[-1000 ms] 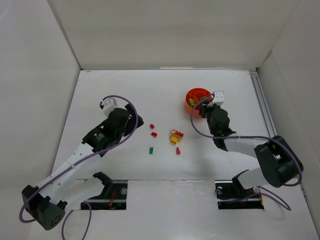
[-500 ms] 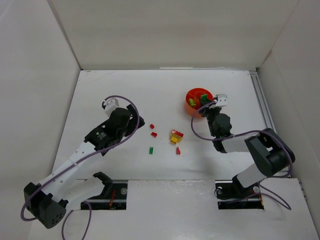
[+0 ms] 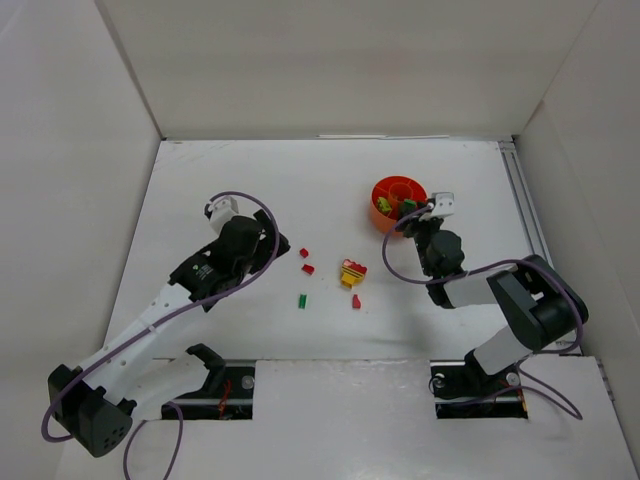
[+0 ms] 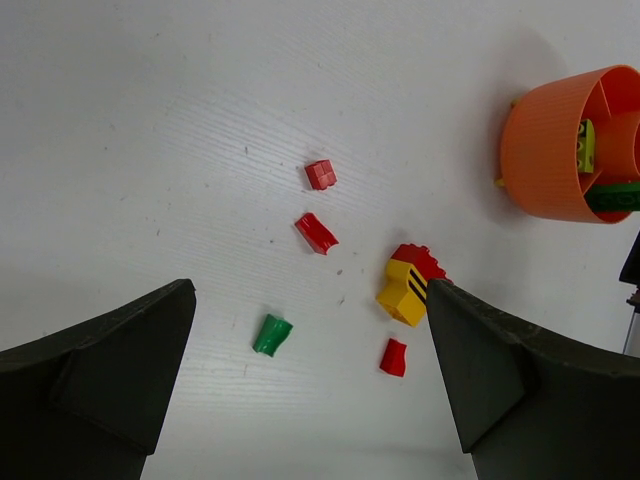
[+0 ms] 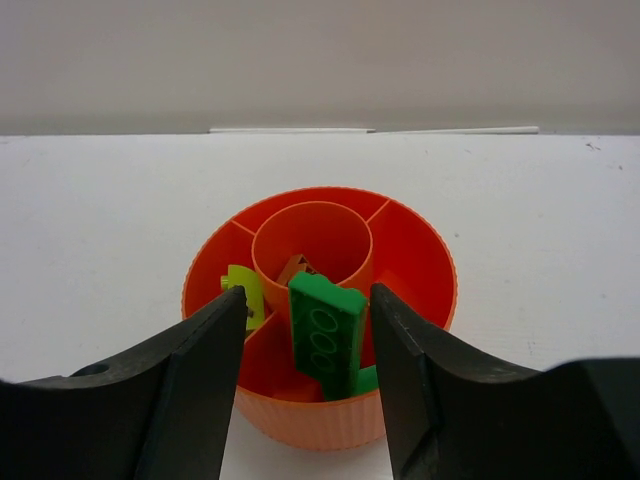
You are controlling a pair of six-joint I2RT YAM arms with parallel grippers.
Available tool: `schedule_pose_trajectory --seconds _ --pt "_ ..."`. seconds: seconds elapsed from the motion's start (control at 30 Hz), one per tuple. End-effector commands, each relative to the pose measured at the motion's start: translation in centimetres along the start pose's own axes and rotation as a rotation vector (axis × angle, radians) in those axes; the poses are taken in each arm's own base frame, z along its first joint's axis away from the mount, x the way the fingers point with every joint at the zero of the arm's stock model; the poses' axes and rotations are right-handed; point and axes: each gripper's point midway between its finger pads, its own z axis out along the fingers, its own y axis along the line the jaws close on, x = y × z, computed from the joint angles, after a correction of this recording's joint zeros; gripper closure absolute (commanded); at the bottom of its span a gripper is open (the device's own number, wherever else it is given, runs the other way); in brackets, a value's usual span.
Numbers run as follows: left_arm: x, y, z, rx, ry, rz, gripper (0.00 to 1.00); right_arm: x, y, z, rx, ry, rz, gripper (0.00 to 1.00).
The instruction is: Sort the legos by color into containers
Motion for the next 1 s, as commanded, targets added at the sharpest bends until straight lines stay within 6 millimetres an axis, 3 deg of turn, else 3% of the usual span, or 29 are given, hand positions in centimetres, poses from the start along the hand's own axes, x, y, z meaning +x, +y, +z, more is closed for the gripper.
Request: schedule_pose_trajectory --seconds 0.0,0.23,0.57,0.7,0.87,0.97 --pt "0.0 0.0 0.2 0.007 -0.005 0.007 0.0 -2.1 0.2 0.2 -0.015 -0.077 0.026 0.42" --pt "0.0 0.0 0.2 0.007 -0.005 0.007 0.0 -1.7 0.4 0.3 -0.025 -0.056 0.02 0.41" --pt "1.2 -0.6 0.1 0.054 0.054 0.038 0.0 -5.2 -0.1 -0.1 0.012 -0.007 0.004 0.31" --pt "3.2 0.4 0.8 0.034 0.122 0.056 0.0 -7.0 -1.5 -1.0 0.067 0.013 -0.005 0.28" --pt "7.7 1.9 2.8 0.02 0.274 0.086 0.0 -7.9 -1.7 -2.4 0.061 0.09 -0.032 0.28" --pt "9.9 2.5 3.8 0.008 0.331 0.109 0.08 -7.7 -1.6 -3.4 0.045 0.148 -0.049 0.28"
